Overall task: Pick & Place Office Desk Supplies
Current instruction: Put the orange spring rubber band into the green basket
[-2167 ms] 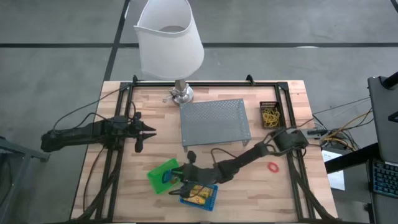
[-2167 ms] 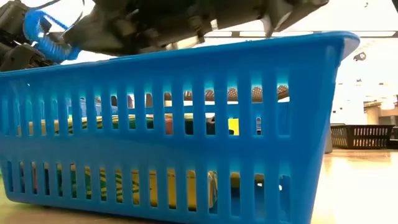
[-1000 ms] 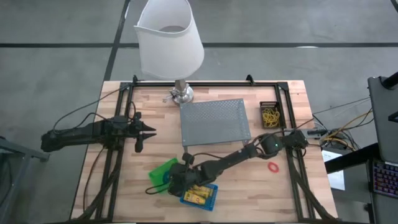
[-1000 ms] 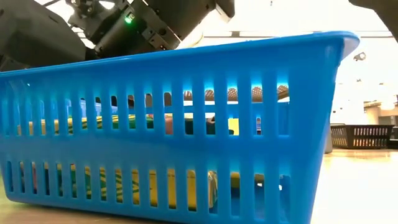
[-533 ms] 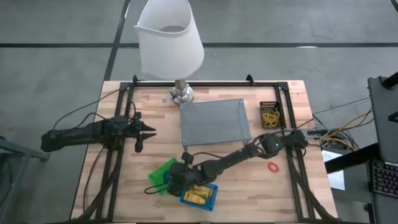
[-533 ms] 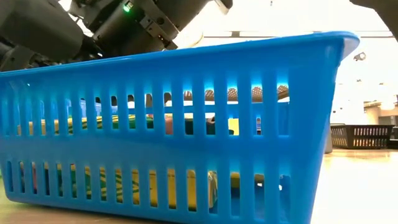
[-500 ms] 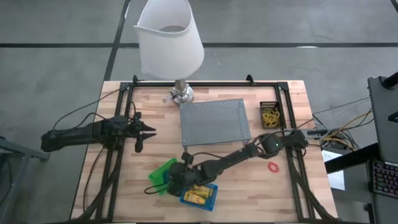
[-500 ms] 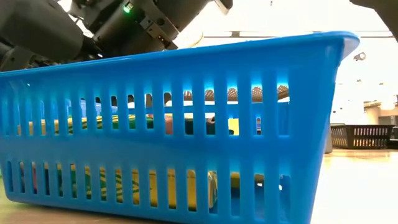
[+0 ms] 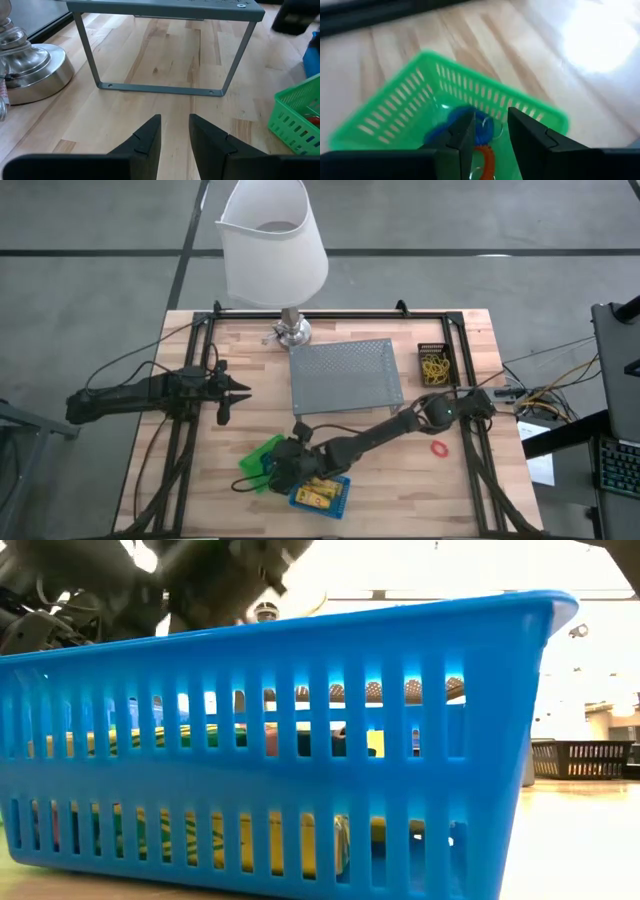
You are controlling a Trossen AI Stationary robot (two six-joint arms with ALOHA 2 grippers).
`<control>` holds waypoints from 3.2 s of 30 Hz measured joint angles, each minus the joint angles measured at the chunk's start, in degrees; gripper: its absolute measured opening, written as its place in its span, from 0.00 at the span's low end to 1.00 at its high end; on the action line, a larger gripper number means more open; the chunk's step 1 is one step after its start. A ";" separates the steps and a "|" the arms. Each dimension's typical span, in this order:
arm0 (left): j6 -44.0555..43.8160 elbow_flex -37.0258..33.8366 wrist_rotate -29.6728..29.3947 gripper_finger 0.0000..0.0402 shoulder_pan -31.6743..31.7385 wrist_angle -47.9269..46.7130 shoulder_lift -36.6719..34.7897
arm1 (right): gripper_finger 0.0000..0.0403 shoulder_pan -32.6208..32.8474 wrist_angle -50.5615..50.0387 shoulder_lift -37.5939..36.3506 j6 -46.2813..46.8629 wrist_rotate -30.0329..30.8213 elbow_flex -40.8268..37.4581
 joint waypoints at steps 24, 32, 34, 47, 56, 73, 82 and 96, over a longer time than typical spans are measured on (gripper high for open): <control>0.00 0.01 -0.02 0.26 -0.01 0.00 0.00 | 0.26 8.19 -65.07 -22.85 51.90 -1.84 -0.18; 0.00 0.00 -0.02 0.26 -0.02 0.00 0.00 | 0.28 13.22 -72.35 -27.00 70.44 -12.71 -4.71; 0.00 0.00 0.00 0.26 -0.02 0.00 0.02 | 0.28 14.29 -72.09 -29.02 76.63 -15.44 -8.83; -0.02 0.01 -0.01 0.26 0.00 -0.02 0.42 | 0.28 20.01 -71.73 -37.64 86.34 -26.20 -32.80; 0.00 0.02 0.00 0.26 0.00 -0.02 0.39 | 0.28 21.95 -59.44 -45.56 88.91 -28.48 -46.91; 0.00 0.00 0.00 0.26 -0.02 -0.02 0.37 | 0.27 23.14 -41.42 -53.22 88.85 -29.88 -67.53; 0.00 0.01 -0.01 0.26 -0.01 -0.02 0.37 | 0.23 23.12 -39.11 -53.22 89.10 -29.84 -70.53; 0.00 0.00 0.00 0.26 -0.02 -0.02 0.37 | 0.20 23.10 -36.40 -52.75 89.73 -27.75 -72.96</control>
